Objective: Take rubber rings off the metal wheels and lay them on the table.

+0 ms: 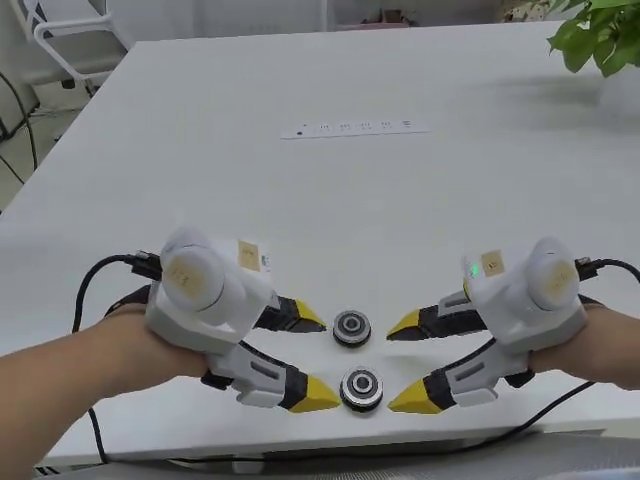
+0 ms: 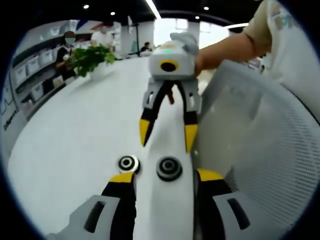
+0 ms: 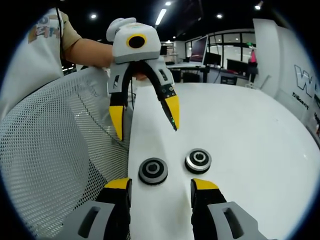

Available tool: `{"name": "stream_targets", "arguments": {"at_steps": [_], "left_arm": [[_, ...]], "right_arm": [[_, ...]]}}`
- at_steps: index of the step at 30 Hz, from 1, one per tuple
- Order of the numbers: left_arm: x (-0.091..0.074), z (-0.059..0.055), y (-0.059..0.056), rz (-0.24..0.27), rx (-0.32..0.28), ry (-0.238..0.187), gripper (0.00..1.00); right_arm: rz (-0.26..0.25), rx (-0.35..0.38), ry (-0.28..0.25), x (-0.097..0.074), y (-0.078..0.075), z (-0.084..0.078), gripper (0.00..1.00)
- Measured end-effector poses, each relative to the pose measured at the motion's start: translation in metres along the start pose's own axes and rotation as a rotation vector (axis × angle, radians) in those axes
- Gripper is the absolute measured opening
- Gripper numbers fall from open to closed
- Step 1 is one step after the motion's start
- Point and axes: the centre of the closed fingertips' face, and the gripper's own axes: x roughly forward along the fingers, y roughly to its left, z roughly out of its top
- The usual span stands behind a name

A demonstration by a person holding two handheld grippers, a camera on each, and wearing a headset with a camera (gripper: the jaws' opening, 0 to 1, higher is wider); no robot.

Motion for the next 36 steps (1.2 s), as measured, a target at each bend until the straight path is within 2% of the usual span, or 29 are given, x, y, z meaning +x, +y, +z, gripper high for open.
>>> {"name": "stream_targets", "arguments": {"at_steps": [6,19,31,36], "left_arm": [[0.011,0.0,-0.004,-0.032,-0.011,0.01,0.44],[0.03,0.0,-0.009,-0.07,0.011,0.036,0.34],[0.042,-0.005,-0.012,-0.083,0.015,0.063,0.24],[0.044,-0.005,-0.009,-0.065,0.027,0.061,0.19]], "right_arm": [[0.008,0.007,-0.002,0.002,0.001,-0.001,0.45],[0.013,0.021,-0.002,0.003,0.001,-0.003,0.45],[0.019,0.022,-0.001,0.004,0.002,-0.004,0.45],[0.02,0.022,-0.001,0.005,0.002,-0.005,0.45]]}}
